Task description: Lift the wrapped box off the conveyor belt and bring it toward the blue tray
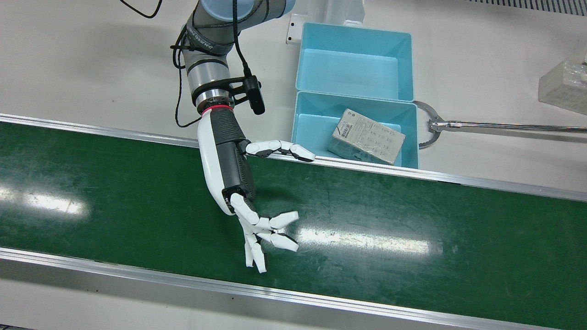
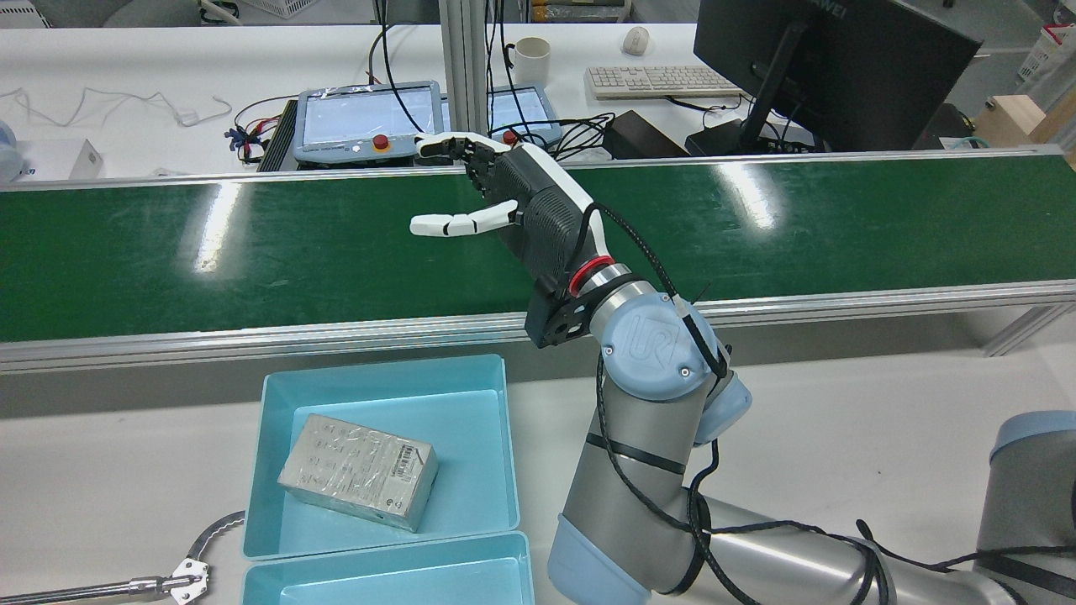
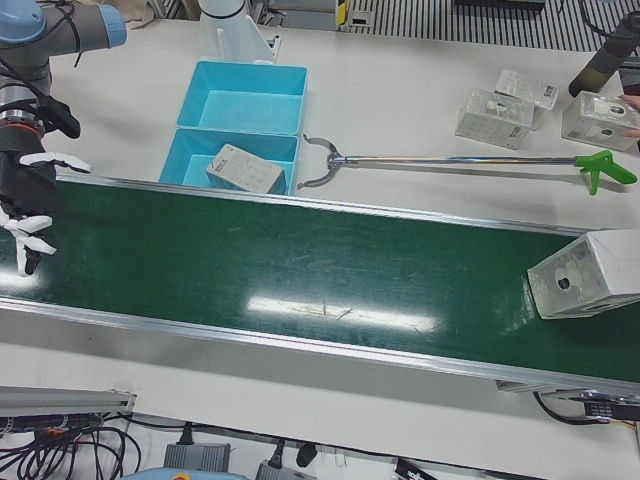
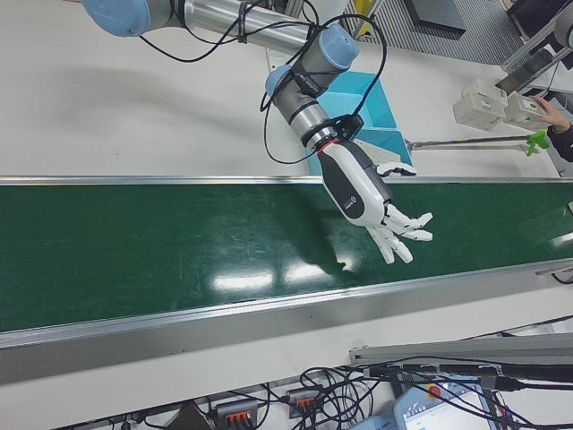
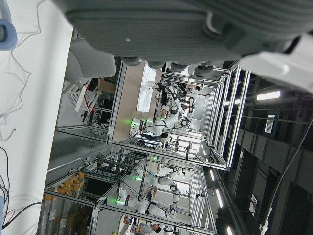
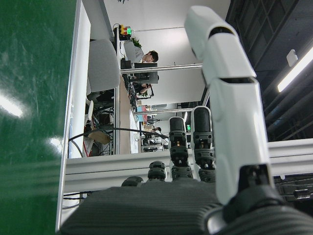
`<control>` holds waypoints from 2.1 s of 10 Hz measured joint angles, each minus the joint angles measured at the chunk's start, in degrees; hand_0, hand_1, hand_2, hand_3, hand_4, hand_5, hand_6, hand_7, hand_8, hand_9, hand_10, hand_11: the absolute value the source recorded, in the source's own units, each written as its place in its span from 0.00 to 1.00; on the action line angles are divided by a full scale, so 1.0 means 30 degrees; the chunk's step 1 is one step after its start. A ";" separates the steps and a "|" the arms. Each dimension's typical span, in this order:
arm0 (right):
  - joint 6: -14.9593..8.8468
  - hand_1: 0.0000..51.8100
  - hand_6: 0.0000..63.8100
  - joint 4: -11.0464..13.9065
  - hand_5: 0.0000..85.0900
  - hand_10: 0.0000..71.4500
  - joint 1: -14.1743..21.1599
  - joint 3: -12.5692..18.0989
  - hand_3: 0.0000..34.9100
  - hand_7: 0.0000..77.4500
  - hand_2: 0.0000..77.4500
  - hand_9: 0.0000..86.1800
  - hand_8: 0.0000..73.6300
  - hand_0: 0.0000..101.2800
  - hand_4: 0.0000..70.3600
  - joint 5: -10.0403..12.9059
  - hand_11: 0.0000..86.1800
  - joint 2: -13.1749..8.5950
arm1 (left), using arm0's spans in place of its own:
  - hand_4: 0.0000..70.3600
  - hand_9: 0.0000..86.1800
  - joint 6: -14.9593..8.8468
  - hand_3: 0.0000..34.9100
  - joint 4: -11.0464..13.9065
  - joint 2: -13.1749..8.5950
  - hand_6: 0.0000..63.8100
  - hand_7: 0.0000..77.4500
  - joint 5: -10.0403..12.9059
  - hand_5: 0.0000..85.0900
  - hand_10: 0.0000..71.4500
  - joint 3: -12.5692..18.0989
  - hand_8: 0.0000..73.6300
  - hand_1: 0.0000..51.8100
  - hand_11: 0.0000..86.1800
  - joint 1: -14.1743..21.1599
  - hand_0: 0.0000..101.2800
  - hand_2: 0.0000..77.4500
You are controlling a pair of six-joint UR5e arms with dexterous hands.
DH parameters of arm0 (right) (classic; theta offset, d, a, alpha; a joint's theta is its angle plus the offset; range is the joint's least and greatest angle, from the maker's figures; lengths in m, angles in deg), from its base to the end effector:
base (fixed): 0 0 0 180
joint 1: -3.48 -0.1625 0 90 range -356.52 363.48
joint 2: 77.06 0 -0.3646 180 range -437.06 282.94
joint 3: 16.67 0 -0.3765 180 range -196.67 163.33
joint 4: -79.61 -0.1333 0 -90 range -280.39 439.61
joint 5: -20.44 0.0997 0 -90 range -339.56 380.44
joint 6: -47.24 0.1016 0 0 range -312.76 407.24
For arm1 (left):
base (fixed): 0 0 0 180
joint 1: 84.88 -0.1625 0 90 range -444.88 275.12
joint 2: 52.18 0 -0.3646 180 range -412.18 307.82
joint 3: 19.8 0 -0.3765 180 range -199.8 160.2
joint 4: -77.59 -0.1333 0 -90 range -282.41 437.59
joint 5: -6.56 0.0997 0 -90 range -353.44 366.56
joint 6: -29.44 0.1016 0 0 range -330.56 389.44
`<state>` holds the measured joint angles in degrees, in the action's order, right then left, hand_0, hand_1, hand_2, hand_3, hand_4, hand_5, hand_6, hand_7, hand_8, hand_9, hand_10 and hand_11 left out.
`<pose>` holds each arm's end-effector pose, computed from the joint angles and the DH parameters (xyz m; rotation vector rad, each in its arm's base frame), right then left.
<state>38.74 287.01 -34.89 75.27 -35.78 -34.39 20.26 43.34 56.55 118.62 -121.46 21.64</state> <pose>-0.3755 -0.5394 0.1854 -0.4237 -2.4122 1.7688 -0.2417 -0.4802 0.4231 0.2974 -2.0871 2.2419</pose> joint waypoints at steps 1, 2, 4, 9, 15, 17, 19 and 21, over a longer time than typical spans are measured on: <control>-0.0004 0.39 0.21 -0.0309 0.43 0.00 -0.0133 -0.0277 0.01 0.19 0.27 0.08 0.04 0.52 0.34 0.0008 0.01 0.0021 | 0.00 0.00 0.0000 0.00 0.0000 0.0000 0.01 0.01 0.0000 0.01 0.01 0.0000 0.01 0.00 0.01 0.0001 0.00 0.01; -0.0039 0.34 0.19 -0.0551 0.40 0.00 -0.0195 -0.0437 0.01 0.15 0.20 0.07 0.04 0.50 0.29 0.0015 0.01 0.0100 | 0.00 0.00 0.0000 0.00 0.0000 0.0000 0.01 0.01 0.0000 0.01 0.01 0.0000 0.01 0.00 0.01 0.0000 0.00 0.01; -0.0102 0.34 0.07 -0.1131 0.28 0.00 -0.0183 -0.0930 0.06 0.09 0.17 0.02 0.00 0.49 0.18 -0.0024 0.01 0.0227 | 0.00 0.00 0.0000 0.00 0.0000 0.0000 0.01 0.00 0.0000 0.01 0.01 -0.0001 0.01 0.00 0.01 0.0000 0.00 0.01; -0.0145 0.31 0.09 -0.1819 0.30 0.00 0.0123 -0.1337 0.00 0.09 0.18 0.05 0.03 0.49 0.20 -0.0043 0.01 0.0275 | 0.00 0.00 0.0000 0.00 0.0000 0.0000 0.01 0.00 0.0000 0.01 0.00 0.0000 0.01 0.00 0.01 0.0000 0.00 0.01; -0.0125 0.33 0.09 -0.1814 0.30 0.00 0.0136 -0.1348 0.00 0.09 0.14 0.04 0.01 0.49 0.19 -0.0044 0.01 0.0410 | 0.00 0.00 0.0000 0.00 0.0000 0.0000 0.01 0.01 0.0000 0.01 0.01 -0.0001 0.01 0.00 0.01 0.0000 0.00 0.01; -0.0125 0.33 0.09 -0.1812 0.30 0.00 0.0136 -0.1349 0.00 0.09 0.14 0.04 0.01 0.49 0.19 -0.0015 0.01 0.0527 | 0.00 0.00 0.0001 0.00 0.0000 0.0000 0.01 0.01 0.0000 0.01 0.01 0.0000 0.01 0.00 0.01 0.0001 0.00 0.01; -0.0107 0.31 0.09 -0.1818 0.30 0.00 0.0125 -0.1349 0.01 0.09 0.14 0.04 0.01 0.49 0.19 0.0012 0.01 0.0592 | 0.00 0.00 0.0000 0.00 0.0000 0.0000 0.01 0.01 0.0000 0.01 0.01 0.0000 0.01 0.00 0.01 0.0000 0.00 0.01; -0.0097 0.31 0.09 -0.1825 0.30 0.00 0.0113 -0.1351 0.00 0.09 0.15 0.04 0.01 0.49 0.18 0.0020 0.01 0.0639 | 0.00 0.00 0.0000 0.00 0.0000 0.0000 0.01 0.01 0.0000 0.01 0.01 0.0000 0.01 0.00 0.01 0.0000 0.00 0.01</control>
<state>38.45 281.54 -34.56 71.22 -35.73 -32.47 20.26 43.34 56.55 118.62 -121.47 21.64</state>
